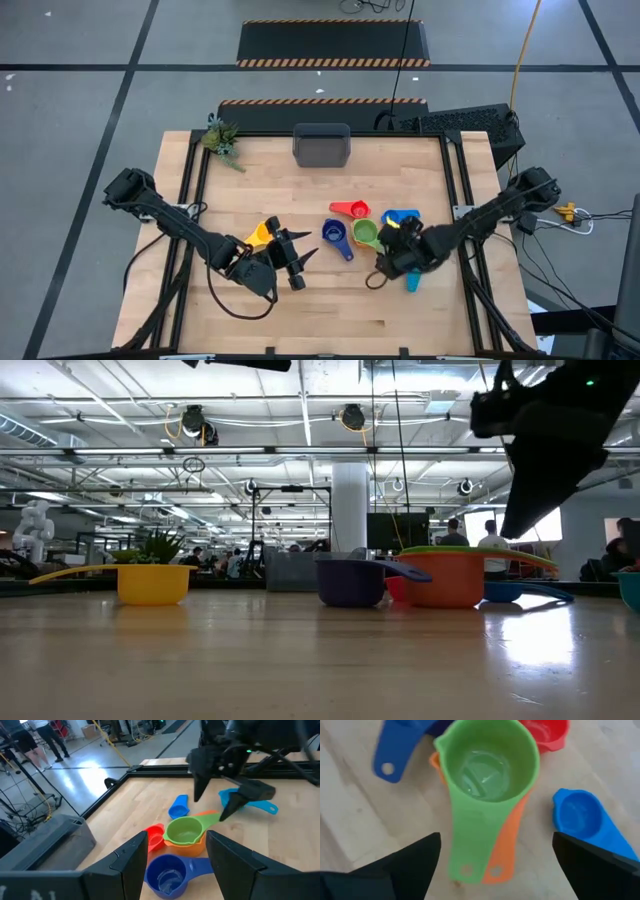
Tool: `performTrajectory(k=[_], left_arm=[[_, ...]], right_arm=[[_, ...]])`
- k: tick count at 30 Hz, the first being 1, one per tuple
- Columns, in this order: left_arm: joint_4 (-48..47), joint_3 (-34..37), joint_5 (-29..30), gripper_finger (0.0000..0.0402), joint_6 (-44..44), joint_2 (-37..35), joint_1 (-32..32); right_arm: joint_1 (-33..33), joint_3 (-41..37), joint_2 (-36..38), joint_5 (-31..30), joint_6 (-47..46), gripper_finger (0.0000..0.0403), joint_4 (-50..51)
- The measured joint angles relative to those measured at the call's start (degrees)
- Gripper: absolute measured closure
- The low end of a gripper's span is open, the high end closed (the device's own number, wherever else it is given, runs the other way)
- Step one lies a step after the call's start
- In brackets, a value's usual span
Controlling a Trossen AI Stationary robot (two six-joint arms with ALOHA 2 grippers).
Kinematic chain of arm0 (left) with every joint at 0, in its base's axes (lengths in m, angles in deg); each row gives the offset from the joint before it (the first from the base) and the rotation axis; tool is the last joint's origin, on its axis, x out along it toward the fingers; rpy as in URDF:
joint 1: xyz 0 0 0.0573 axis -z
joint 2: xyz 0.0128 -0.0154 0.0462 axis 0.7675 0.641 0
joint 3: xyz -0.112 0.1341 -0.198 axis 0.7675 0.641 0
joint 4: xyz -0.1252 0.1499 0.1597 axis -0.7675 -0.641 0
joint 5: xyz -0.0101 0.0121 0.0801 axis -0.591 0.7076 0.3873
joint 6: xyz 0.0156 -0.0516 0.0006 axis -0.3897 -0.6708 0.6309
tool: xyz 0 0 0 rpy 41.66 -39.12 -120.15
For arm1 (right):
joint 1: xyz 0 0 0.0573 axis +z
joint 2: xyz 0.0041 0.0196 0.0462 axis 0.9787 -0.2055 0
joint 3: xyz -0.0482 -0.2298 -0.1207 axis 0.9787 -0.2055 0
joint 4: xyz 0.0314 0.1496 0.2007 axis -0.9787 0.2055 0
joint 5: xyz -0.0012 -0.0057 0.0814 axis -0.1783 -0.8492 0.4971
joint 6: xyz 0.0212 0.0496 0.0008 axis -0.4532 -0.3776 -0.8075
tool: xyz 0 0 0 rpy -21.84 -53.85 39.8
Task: Nest measuring cups in basket
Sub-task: Stack the green measuring cup on top of the orange measuring cup
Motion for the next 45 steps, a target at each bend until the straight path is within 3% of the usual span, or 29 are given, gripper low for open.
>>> performTrajectory(k=[5, 11, 20, 24, 37, 43, 45], left_arm=[[0.0, 0.0, 0.0, 0.0199, 0.1, 0.0, 0.0], [0.0, 0.0, 0.0, 0.0199, 0.3, 0.0, 0.0], [-0.1, 0.0, 0.0, 0.0199, 0.5, 0.0, 0.0], [-0.1, 0.0, 0.0, 0.0199, 0.5, 0.0, 0.0], [-0.3, 0.0, 0.0, 0.0199, 0.5, 0.0, -0.3], [-0.3, 0.0, 0.0, 0.0199, 0.5, 0.0, -0.3], [-0.3, 0.0, 0.0, 0.0199, 0.5, 0.0, -0.3]], right_arm=[[-4.2, -0.3, 0.0, 5.5, 3.4, 0.0024, -1.5], [-7.1, -5.2, -0.1, 12.6, 5.9, 0.0025, -10.0], [-8.1, -7.5, -0.1, 12.5, 6.5, 0.0030, -10.4], [-8.2, -7.5, -0.1, 12.6, 7.2, 0.0068, -10.2], [-8.2, -7.5, -0.1, 17.3, 8.3, 0.0276, -10.5], [-8.2, -7.5, -0.1, 17.2, 8.5, 0.0285, -10.9], [-8.2, -7.5, -0.1, 17.2, 8.5, 0.0269, -10.9]])
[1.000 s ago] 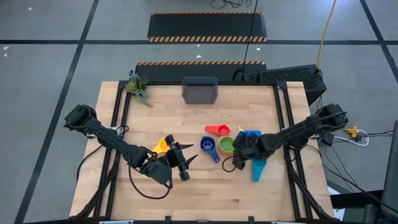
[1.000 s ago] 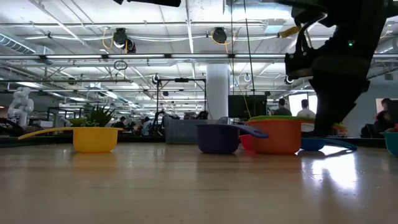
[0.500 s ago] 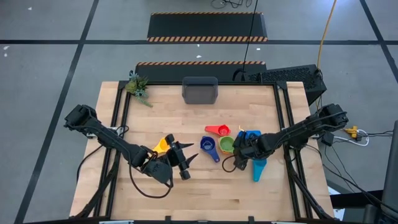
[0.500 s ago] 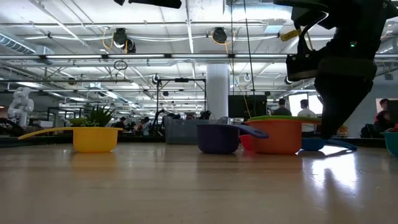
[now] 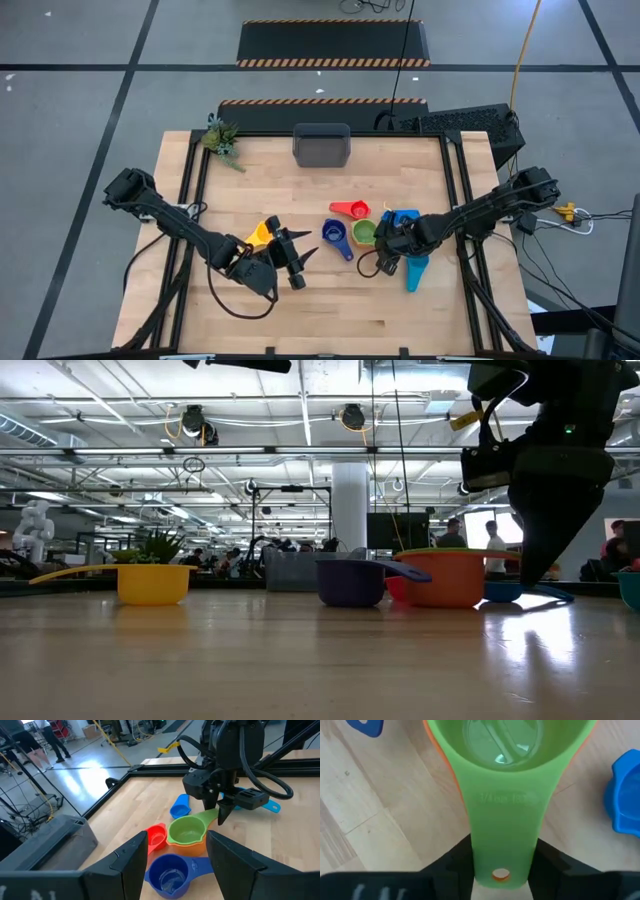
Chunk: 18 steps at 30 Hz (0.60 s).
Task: Nest measuring cups in basket
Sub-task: Stack the green measuring cup on top of the orange measuring cup
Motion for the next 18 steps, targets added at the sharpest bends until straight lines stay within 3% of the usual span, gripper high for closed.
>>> performTrajectory(k=[13, 18], left_arm=[[-1.5, 0.0, -0.1, 0.0199, -0.1, 0.0, 0.0], [-1.6, 0.0, -5.3, 0.0199, -0.5, 0.2, -0.6]], right_arm=[[0.3, 0.0, 0.6, -0.1, 1.0, 0.0146, -0.4], [1.5, 0.0, 3.7, -2.4, -0.1, 0.0118, -0.1]])
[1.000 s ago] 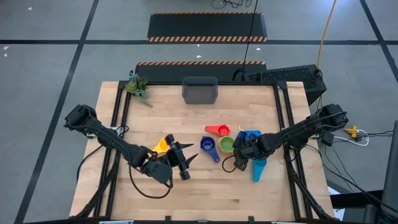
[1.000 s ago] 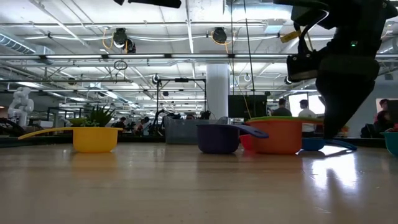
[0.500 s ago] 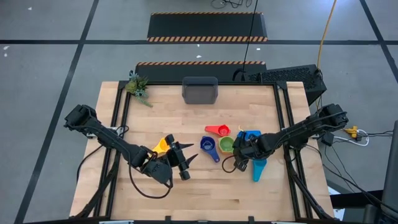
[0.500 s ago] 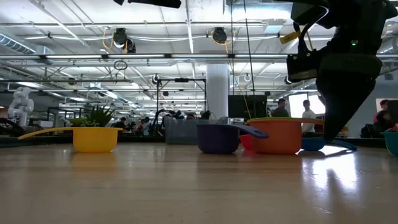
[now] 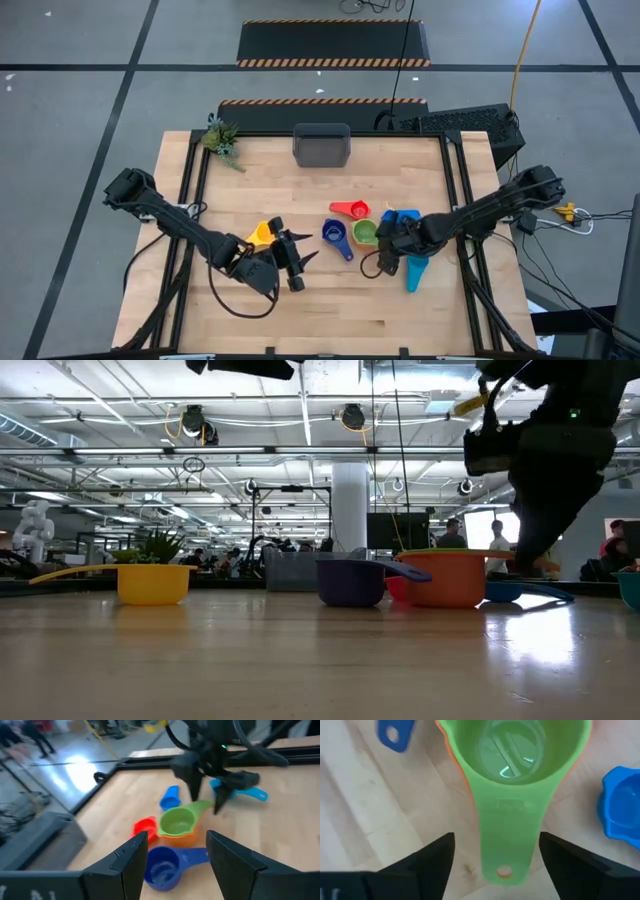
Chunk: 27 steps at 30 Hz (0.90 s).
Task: Nest measuring cups in basket
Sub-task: Stack the green measuring cup on top of the orange measuring cup, then stack the dark blue measuring cup on top of the green measuring cup
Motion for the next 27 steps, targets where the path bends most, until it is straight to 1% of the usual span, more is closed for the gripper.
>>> performTrajectory(k=[5, 10, 13, 17, 20, 23, 25, 27], left_arm=[[0.6, 0.0, -4.1, 0.0199, 0.3, 2.6, -1.4], [4.1, 0.0, -6.9, 0.0199, 4.5, 6.5, -2.9], [8.3, 0.0, -8.6, 0.0192, 8.9, 9.4, -3.4], [12.7, 0.0, -9.7, 0.0157, 13.3, 13.1, -4.1], [13.1, 0.0, -9.5, 0.0120, 14.9, 15.1, -4.8], [13.0, 0.0, -9.5, 0.0088, 16.6, 16.6, -5.5], [12.7, 0.0, -9.5, 0.0077, 18.5, 17.6, -5.5], [12.8, 0.0, -9.5, 0.0075, 20.7, 18.6, -5.5]], right_arm=[[2.5, 0.0, 5.3, -4.0, -1.3, 0.0113, 0.9], [6.1, 0.0, 10.1, -7.8, -4.6, 0.0113, 3.5], [8.9, 0.0, 12.0, -12.3, -6.8, 0.0113, 4.7], [13.7, 0.0, 12.9, -20.5, -7.3, 0.0113, 4.2], [18.3, 0.0, 12.1, -28.6, -3.5, 0.0113, 0.4], [22.2, 0.0, 10.0, -35.3, 2.3, 0.0113, -6.5], [24.1, 0.0, 8.3, -38.6, 7.0, 0.0113, -12.0], [25.5, 0.0, 6.2, -40.9, 12.0, 0.0113, -17.1]])
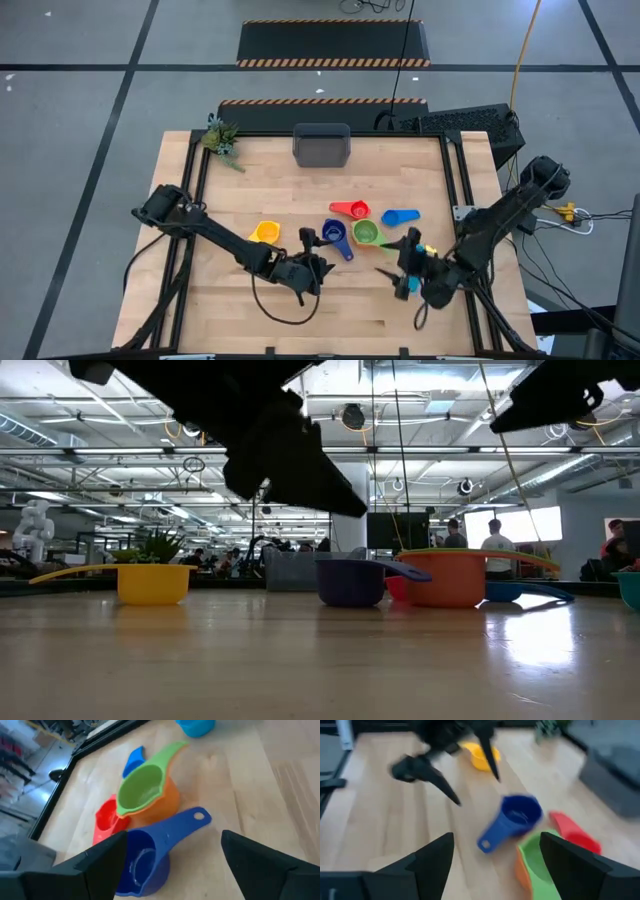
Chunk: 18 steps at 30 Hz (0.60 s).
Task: Nest measuring cups in basket
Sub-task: Stack the dark blue measuring cup on top of the green measuring cup
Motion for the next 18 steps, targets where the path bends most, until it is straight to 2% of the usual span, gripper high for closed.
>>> performTrajectory(k=[7, 18], left_arm=[[-0.7, 0.0, 1.8, 0.0104, 6.5, 3.7, -0.8], [-2.9, 0.0, 0.1, 0.0144, 8.3, 6.2, -5.4]], right_arm=[[1.7, 0.0, -6.4, -0.4, 15.5, 0.0121, -10.7], [1.7, 0.0, -7.4, -0.4, 17.6, 0.0122, -11.7]])
